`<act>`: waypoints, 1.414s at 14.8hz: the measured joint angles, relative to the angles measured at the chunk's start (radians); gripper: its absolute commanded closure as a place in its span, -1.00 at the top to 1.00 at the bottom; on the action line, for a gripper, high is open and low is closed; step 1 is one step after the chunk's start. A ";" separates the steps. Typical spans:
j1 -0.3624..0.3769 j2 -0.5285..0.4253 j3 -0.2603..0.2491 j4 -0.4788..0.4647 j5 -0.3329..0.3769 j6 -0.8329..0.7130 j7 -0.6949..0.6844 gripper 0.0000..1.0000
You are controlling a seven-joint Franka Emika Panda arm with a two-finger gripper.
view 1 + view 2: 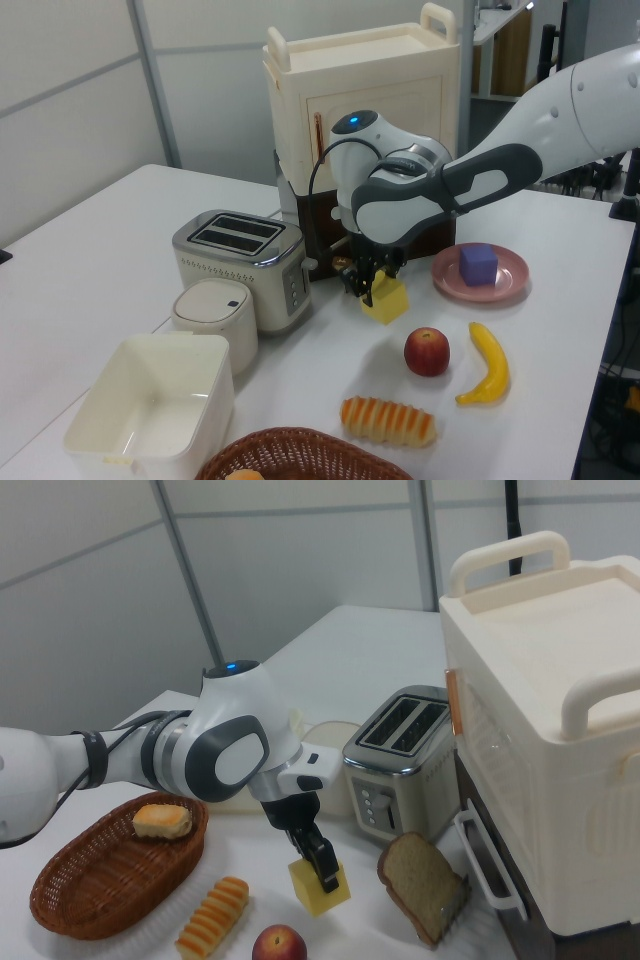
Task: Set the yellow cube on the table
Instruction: 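Carry the yellow cube beside the apple and lower it onto the table, then open the gripper and raise it away from the yellow cube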
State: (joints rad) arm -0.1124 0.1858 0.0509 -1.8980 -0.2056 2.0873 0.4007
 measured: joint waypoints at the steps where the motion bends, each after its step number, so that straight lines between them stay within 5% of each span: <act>1: 0.001 0.009 0.004 0.003 0.000 0.001 0.000 1.00; 13: 0.001 0.031 0.015 0.058 -0.046 -0.006 0.000 1.00; 21: -0.051 -0.080 0.000 0.265 -0.037 -0.347 -0.141 1.00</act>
State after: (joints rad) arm -0.1633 0.1063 0.0508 -1.6330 -0.2428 1.7403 0.2596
